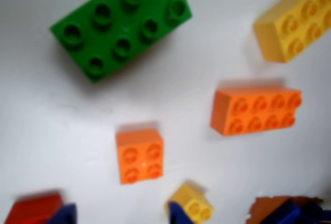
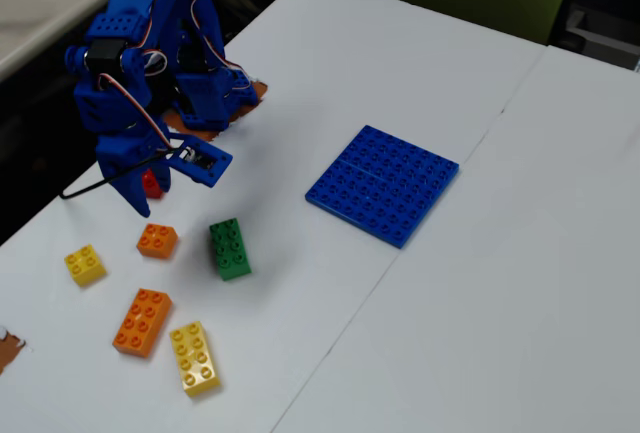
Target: Pick up the 2x2 orange block and go up the 8x8 blue block.
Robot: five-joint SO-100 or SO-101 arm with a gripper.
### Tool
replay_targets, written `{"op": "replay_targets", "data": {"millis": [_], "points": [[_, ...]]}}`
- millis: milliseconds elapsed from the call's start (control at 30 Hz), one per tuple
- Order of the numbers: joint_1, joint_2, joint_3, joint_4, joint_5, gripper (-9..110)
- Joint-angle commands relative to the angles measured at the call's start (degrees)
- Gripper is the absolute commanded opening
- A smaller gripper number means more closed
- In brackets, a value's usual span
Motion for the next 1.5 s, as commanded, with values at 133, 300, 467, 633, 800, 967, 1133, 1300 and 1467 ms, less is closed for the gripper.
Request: {"op": "replay_targets", "data": {"millis": [133, 300, 467, 633, 800, 967, 1133, 1300, 1467], "points": [[1.5, -3.0, -2.6, -7.8, -2.2, 31], [2.0, -6.0, -2.6, -10.7, -2.0, 32], [2.5, -9.6, -2.6, -12.9, -1.7, 32], [2.3, -13.9, -2.5, -14.9, -1.4, 33], [1.8, -16.7, -2.5, -16.1, -0.9, 34], [1.8, -18.9, -2.5, -17.1, -0.6, 34], [1.8, -19.6, -2.5, -17.3, -0.6, 34], [1.8, -19.6, -2.2, -17.3, 0.2, 30], [1.2, -18.2, -1.7, -16.7, 2.5, 1]]}}
